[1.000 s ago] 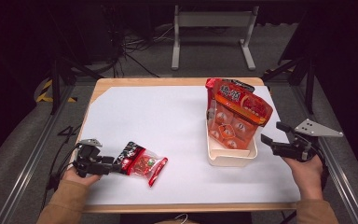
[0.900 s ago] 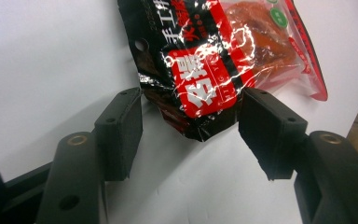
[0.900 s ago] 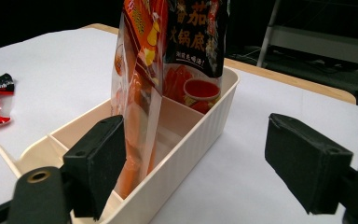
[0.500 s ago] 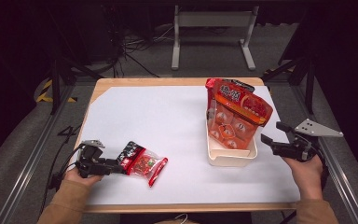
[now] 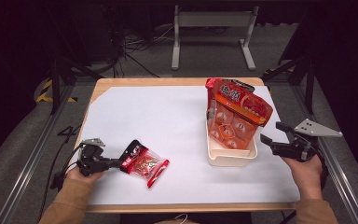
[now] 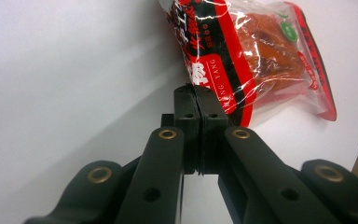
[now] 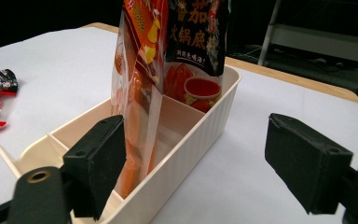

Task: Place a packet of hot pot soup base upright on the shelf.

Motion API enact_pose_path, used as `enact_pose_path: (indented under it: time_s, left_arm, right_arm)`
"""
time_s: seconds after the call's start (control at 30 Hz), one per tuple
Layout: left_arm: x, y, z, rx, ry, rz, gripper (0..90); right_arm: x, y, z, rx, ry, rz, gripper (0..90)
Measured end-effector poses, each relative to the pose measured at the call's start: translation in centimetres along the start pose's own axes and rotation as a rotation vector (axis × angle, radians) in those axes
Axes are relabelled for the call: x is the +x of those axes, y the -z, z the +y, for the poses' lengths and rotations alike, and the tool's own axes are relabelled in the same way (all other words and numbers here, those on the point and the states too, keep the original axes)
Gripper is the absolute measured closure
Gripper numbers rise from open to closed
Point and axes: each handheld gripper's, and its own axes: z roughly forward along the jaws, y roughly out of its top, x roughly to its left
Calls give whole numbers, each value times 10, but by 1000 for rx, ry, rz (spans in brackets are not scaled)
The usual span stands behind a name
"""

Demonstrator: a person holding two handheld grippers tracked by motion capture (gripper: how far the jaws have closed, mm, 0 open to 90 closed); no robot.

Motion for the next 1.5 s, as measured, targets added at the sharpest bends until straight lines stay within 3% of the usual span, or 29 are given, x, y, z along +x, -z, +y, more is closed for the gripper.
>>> enact_pose_path:
  time_s: [0.23, 0.63, 0.73, 0.87, 0.9, 0.97, 1.03, 1.2, 1.27, 1.5]
  left_arm:
    - [-4, 6, 3, -36, -14, -11, 898]
    - [-20, 26, 6, -129, -89, -19, 897]
    - [-29, 37, 10, -187, -141, -12, 898]
    - [-35, 45, 12, -223, -161, -11, 898]
    - [-39, 51, 14, -244, -169, -27, 900]
    - [-41, 54, 15, -247, -182, -24, 900]
    - [-48, 60, 19, -261, -231, -25, 900]
    - [-58, 64, 24, -257, -272, -19, 900]
    - [-63, 68, 27, -247, -312, -3, 900]
    - [-70, 76, 33, -251, -360, 7, 900]
  right_arm:
    - [0, 0, 0, -1, 1, -4, 205]
    - [-1, 3, 0, -5, -3, -6, 205]
    - [0, 3, 1, -12, -3, -4, 205]
    - [0, 4, 1, -14, -2, -7, 205]
    - [0, 4, 1, -14, -4, -7, 205]
    - [-1, 5, 1, -16, -4, -5, 205]
    - [-1, 5, 1, -17, -4, -6, 205]
    - [-1, 5, 1, -15, -3, -6, 205]
    - [-2, 5, 1, -16, -2, -6, 205]
    - [-2, 5, 0, -12, -8, -11, 205]
